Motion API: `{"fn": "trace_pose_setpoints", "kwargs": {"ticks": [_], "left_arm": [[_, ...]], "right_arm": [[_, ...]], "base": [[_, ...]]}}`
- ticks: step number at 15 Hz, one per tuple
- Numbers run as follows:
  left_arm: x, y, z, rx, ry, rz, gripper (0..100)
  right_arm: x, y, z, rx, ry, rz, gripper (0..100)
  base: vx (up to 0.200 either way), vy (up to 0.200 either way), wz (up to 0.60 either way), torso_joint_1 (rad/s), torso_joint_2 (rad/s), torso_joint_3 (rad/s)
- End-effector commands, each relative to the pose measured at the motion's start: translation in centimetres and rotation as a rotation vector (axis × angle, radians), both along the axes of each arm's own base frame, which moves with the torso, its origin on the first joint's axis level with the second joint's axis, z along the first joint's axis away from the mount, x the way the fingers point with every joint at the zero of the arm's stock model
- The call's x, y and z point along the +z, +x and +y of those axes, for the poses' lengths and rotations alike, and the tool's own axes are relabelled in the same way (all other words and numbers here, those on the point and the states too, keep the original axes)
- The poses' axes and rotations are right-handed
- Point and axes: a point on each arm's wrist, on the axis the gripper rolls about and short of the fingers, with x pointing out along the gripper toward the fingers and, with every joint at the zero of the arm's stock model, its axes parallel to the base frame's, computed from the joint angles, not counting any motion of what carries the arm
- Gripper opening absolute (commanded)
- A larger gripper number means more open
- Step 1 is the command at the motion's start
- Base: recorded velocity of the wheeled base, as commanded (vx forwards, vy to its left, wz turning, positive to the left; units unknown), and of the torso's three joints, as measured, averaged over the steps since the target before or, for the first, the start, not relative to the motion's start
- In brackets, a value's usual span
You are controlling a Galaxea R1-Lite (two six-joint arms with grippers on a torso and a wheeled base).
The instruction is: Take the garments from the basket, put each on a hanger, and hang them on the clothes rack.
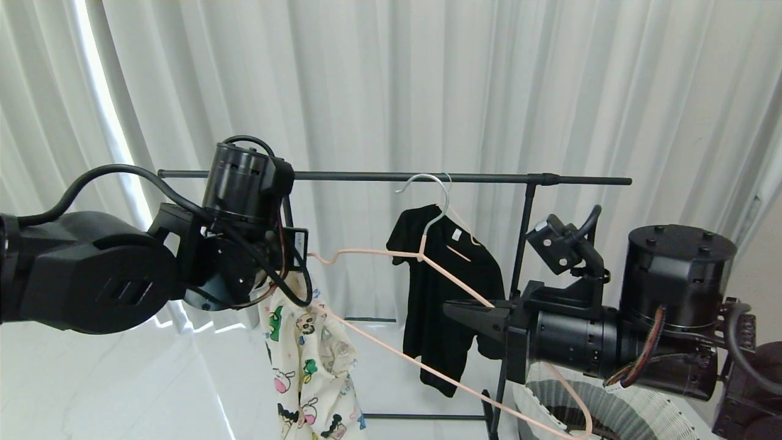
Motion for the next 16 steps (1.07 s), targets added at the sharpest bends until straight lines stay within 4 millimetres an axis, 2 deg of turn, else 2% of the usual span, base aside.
{"fn": "trace_pose_setpoints", "kwargs": {"ticks": [1,2,4,7,12,16], "left_arm": [[0.2,-1.3,-2.1,-0.065,-0.033,-0.010,0],[0.2,-1.9,-3.1,-0.096,-0.048,-0.011,0],[0.5,-2.0,-3.5,-0.109,-0.059,-0.024,0],[1.3,-2.2,-4.4,-0.135,-0.086,-0.047,0],[1.3,-5.8,-8.8,-0.399,-0.135,-0.004,0],[1.2,-6.2,-8.9,-0.433,-0.134,0.007,0]], "right_arm": [[-0.6,0.5,0.5,-0.003,-0.006,0.004,0],[-1.0,0.9,0.9,-0.030,-0.002,-0.006,0],[-1.8,1.5,1.4,-0.107,-0.005,-0.010,0],[-1.6,0.8,2.2,-0.085,0.021,0.021,0],[-1.4,0.4,3.3,-0.049,0.029,0.015,0],[-1.7,0.4,3.4,-0.099,0.016,0.011,0]], "base": [[0.000,0.000,0.00,0.000,0.00,0.000],[0.000,0.000,0.00,0.000,0.00,0.000],[0.000,0.000,0.00,0.000,0.00,0.000],[0.000,0.000,0.00,0.000,0.00,0.000],[0.000,0.000,0.00,0.000,0.00,0.000],[0.000,0.000,0.00,0.000,0.00,0.000]]}}
